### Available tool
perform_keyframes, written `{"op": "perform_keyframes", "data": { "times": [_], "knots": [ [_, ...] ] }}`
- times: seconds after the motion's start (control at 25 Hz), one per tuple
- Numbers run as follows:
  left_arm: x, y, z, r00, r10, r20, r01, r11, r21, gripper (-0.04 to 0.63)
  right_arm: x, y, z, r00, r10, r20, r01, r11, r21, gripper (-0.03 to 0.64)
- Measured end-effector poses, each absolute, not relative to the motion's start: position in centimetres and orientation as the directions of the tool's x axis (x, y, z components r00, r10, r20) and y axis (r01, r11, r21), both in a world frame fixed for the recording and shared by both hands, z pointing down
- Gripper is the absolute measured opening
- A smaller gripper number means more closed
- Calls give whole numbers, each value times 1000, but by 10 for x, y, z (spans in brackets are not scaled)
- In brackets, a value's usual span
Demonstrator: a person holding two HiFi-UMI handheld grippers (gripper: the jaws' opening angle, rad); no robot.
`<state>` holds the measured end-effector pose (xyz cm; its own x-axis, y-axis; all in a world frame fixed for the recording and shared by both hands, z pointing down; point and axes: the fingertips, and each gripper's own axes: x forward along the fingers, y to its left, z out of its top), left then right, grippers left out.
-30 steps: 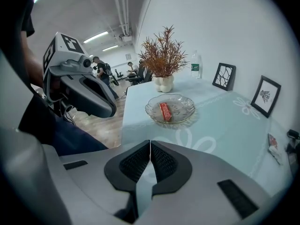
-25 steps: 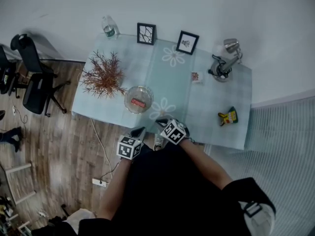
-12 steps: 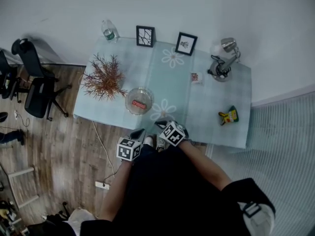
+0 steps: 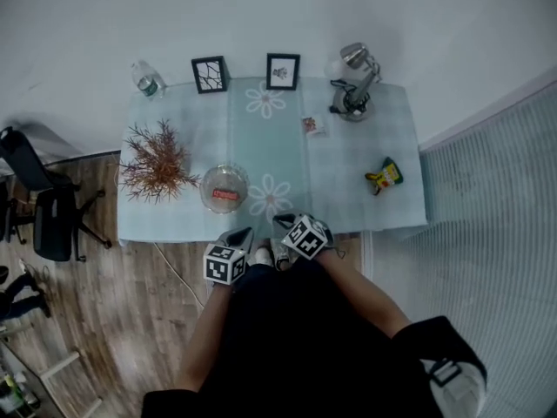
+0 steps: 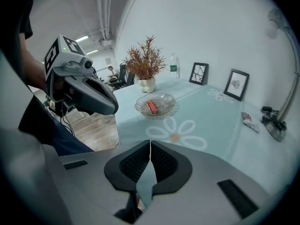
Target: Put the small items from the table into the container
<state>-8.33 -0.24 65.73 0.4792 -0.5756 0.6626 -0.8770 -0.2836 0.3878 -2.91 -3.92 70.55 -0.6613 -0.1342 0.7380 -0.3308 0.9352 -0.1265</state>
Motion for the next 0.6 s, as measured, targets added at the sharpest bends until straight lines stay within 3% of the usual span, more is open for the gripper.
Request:
{"op": "perform_keyframes", "data": {
  "times": [0.6],
  "knots": [
    [11, -18, 657, 707, -342, 619, -667, -613, 424, 3, 107, -11, 698, -459, -438, 773, -764, 638, -92, 29]
  ]
}}
